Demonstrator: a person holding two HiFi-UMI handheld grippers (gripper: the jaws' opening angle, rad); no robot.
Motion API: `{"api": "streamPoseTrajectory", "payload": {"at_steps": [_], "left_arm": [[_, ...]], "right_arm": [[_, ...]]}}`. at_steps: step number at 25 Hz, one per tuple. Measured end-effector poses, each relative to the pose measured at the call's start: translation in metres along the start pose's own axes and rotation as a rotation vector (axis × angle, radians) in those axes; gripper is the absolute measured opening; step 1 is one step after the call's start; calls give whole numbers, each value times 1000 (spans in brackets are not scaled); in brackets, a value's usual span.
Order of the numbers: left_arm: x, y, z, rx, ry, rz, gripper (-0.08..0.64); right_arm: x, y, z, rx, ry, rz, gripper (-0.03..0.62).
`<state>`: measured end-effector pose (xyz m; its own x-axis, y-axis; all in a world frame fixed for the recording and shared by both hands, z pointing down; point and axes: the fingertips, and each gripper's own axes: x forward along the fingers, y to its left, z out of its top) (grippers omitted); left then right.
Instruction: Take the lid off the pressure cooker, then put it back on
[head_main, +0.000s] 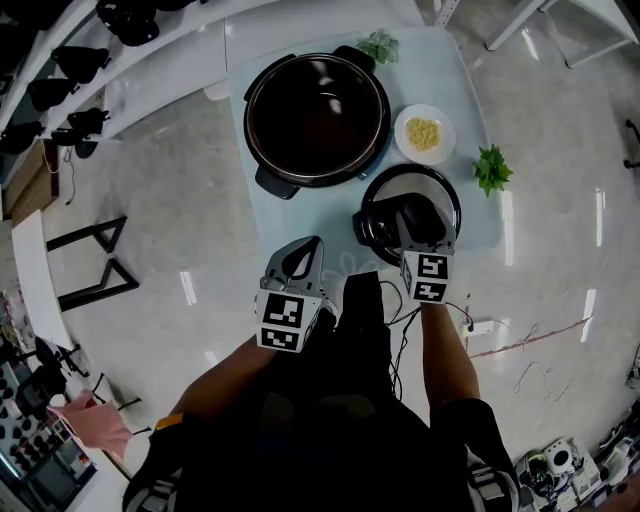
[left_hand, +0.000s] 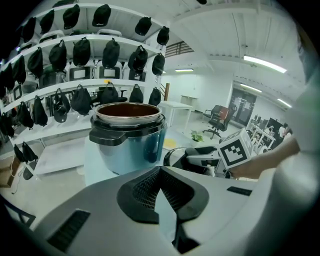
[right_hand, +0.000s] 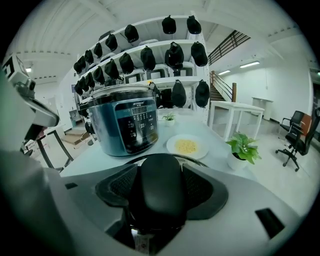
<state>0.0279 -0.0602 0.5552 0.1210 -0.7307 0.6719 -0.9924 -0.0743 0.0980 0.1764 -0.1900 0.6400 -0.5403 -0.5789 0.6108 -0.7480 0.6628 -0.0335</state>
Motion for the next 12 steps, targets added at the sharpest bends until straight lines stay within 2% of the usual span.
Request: {"api": "streamPoseTrajectory", "payload": {"at_steps": [6, 12], "left_arm": [[-14, -3, 13, -5, -38, -9, 8], [-40, -2, 30, -14, -111, -19, 8]], "right_arm": [[-6, -2, 4, 16, 21, -14, 298], [-43, 0, 43, 12, -42, -60, 296]]}}
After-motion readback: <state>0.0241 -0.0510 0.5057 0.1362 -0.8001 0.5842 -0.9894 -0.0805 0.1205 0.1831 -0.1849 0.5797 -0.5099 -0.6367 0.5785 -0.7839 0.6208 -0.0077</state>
